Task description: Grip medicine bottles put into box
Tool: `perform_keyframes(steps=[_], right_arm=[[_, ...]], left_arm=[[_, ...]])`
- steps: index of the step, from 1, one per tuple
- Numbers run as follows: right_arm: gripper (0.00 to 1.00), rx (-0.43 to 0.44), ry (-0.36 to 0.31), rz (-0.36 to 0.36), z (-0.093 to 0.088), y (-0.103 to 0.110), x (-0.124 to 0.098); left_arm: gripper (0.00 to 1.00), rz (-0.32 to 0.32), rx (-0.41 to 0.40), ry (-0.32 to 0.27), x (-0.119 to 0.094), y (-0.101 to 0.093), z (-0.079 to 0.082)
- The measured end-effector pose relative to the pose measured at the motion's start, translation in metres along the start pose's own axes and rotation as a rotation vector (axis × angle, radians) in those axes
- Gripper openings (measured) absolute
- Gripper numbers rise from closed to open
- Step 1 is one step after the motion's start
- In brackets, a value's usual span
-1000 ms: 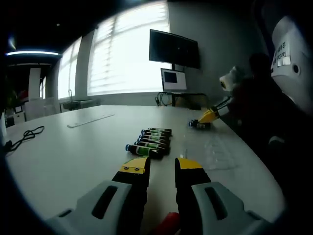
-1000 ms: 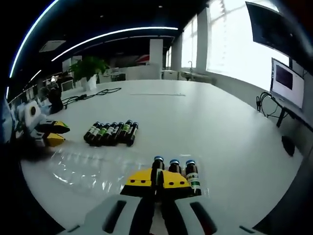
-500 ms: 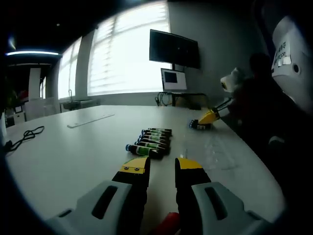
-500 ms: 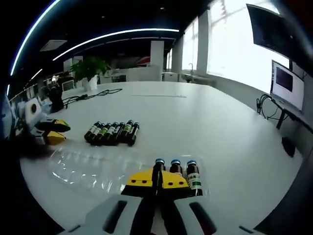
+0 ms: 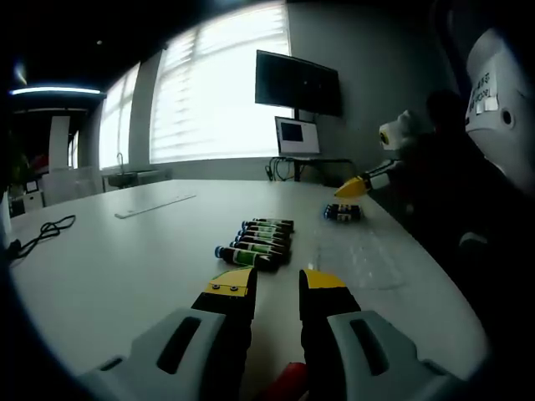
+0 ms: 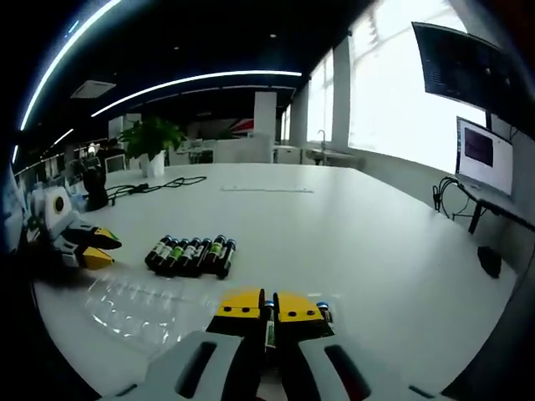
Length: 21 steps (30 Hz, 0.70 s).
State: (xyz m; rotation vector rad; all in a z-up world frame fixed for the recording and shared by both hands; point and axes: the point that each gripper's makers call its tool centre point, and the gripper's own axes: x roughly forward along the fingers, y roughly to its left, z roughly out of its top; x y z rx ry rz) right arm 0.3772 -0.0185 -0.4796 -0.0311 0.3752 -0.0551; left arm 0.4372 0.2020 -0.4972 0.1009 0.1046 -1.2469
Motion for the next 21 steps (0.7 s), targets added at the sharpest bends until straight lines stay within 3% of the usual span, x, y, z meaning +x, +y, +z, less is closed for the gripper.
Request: perform_keyframes(steps=[21], right_arm=[[0.04,-0.065,-0.047,0.039,0.029,0.011,0.016]], left_arm=[[0.14,0.0,0.0,0.0,0.0,0.0,0.0]])
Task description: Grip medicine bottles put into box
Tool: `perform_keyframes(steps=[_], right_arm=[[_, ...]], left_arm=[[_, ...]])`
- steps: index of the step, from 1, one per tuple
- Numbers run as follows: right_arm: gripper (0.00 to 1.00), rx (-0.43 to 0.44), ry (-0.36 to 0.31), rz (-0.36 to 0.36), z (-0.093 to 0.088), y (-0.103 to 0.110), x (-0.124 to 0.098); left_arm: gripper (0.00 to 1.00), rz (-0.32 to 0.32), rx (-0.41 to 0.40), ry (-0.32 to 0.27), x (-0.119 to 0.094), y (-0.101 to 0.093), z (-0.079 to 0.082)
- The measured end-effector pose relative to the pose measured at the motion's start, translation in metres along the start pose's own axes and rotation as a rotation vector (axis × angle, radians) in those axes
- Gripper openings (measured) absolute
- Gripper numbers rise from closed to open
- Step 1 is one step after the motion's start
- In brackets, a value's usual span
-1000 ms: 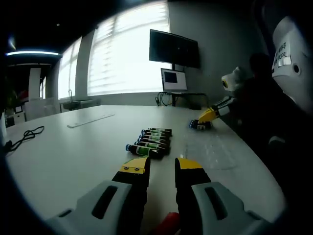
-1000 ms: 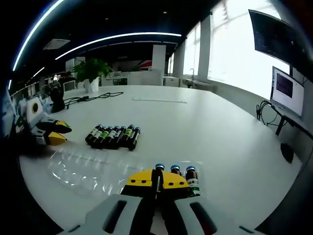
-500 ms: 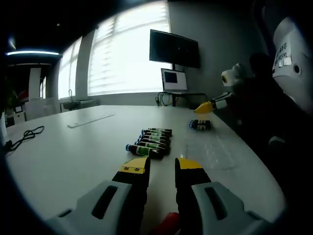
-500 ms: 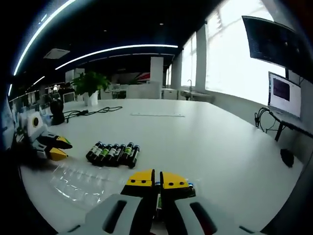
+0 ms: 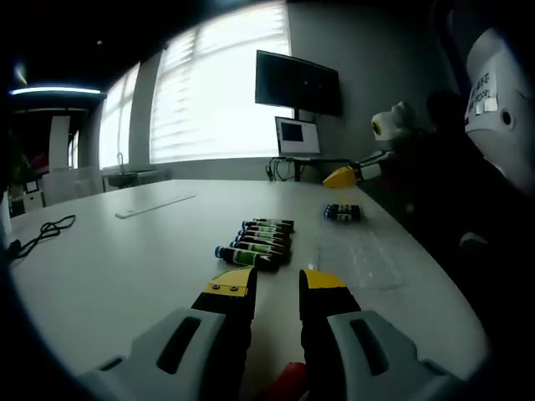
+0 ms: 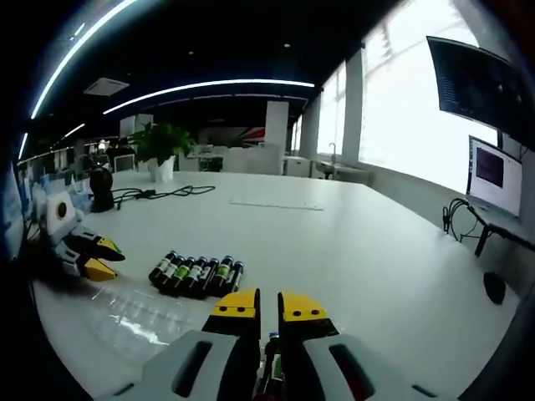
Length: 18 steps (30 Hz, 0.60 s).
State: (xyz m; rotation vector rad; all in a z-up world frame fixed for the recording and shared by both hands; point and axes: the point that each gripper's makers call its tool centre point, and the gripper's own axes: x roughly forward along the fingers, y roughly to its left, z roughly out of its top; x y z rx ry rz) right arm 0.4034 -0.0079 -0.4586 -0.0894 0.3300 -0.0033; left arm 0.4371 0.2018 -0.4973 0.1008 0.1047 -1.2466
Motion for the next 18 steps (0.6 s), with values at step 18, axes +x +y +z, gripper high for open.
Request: perform_keyframes(steps=[18], right_arm=[[0.03,0.02,-0.023,0.062,0.018,0.011,0.036]], left_arm=[[0.14,0.0,0.0,-0.001,-0.001,0.001,0.0]])
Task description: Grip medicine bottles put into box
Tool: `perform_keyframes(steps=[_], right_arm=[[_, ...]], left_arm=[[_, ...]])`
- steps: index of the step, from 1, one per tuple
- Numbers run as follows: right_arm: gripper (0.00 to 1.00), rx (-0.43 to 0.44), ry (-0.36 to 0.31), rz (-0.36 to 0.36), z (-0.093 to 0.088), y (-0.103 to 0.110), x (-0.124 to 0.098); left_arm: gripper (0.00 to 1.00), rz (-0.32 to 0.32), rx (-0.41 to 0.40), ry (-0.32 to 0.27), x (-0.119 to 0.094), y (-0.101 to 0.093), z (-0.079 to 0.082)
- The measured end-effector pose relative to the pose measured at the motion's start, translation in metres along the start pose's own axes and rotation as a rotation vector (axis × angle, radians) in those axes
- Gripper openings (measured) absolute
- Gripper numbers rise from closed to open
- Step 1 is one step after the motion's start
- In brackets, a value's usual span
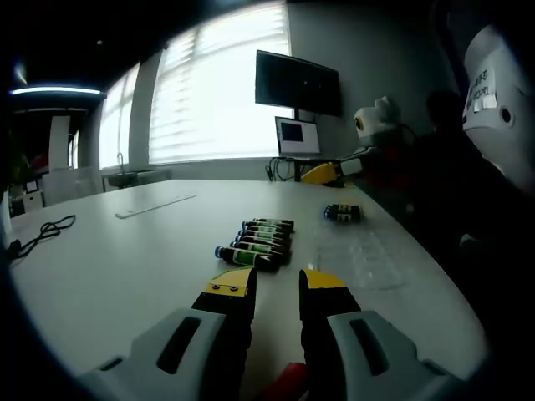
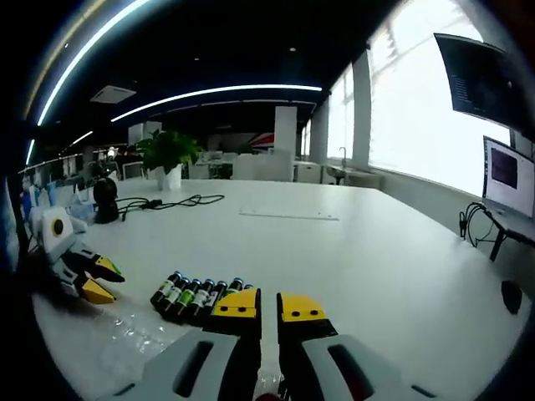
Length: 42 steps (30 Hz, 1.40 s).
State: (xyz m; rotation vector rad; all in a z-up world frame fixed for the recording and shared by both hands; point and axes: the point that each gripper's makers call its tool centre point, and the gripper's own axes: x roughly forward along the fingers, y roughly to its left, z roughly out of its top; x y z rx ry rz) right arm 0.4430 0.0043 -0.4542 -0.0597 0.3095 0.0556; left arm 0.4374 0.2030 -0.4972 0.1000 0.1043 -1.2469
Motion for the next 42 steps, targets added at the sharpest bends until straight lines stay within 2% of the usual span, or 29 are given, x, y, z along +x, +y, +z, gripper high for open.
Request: perform_keyframes(steps=[13,15,17,22,42], right_arm=[[0.05,-0.031,0.099,0.06,-0.015,0.016,0.024],[0.07,-0.04,0.128,0.073,-0.019,0.019,0.028],[0.09,-0.085,0.151,0.077,-0.023,0.02,0.032],[0.08,-0.089,0.183,0.106,-0.03,0.027,0.041],[0.06,-0.112,0.273,0.112,-0.045,0.029,0.056]], left_arm=[[0.14,-0.001,-0.002,-0.002,0.0,0.0,0.0],[0.14,-0.002,-0.001,-0.001,0.0,-0.001,0.0],[0.14,-0.002,0.0,0.0,0.0,-0.001,0.0],[0.14,-0.004,-0.001,0.0,0.0,-0.002,0.0],[0.14,-0.004,-0.001,0.0,0.002,-0.002,0.001]])
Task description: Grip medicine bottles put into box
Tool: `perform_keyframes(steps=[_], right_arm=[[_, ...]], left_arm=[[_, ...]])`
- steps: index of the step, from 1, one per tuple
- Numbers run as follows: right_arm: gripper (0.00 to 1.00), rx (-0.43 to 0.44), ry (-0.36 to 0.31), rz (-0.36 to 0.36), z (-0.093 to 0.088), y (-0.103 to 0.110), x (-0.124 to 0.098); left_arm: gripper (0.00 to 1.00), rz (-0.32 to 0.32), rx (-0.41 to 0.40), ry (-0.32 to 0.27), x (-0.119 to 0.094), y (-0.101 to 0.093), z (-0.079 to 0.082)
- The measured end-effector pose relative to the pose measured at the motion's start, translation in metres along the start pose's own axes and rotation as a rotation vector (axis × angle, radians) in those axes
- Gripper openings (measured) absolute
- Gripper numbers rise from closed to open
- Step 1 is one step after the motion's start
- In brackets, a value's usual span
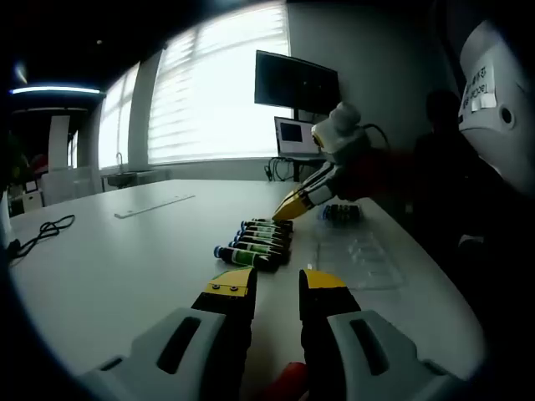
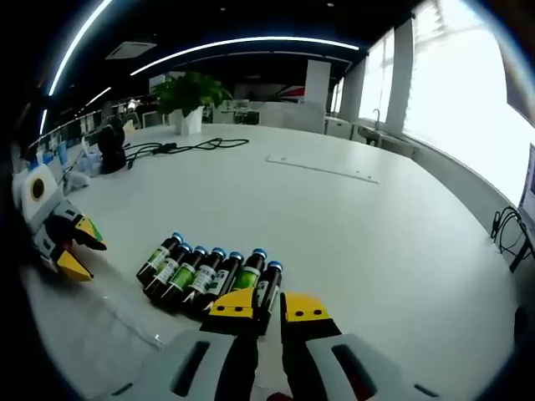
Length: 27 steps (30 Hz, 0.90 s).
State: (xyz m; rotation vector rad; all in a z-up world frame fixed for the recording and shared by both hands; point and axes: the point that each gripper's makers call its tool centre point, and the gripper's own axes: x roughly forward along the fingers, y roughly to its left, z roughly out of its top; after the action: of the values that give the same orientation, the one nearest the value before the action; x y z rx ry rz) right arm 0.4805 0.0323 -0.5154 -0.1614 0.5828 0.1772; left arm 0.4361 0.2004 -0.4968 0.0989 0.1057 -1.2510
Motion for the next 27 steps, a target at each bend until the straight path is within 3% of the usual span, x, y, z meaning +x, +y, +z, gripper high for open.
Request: perform_keyframes(steps=[27], right_arm=[[0.07,0.015,0.07,-0.015,-0.009,-0.011,0.013]], left_arm=[[0.14,-0.002,0.001,0.0,0.0,0.0,0.001]])
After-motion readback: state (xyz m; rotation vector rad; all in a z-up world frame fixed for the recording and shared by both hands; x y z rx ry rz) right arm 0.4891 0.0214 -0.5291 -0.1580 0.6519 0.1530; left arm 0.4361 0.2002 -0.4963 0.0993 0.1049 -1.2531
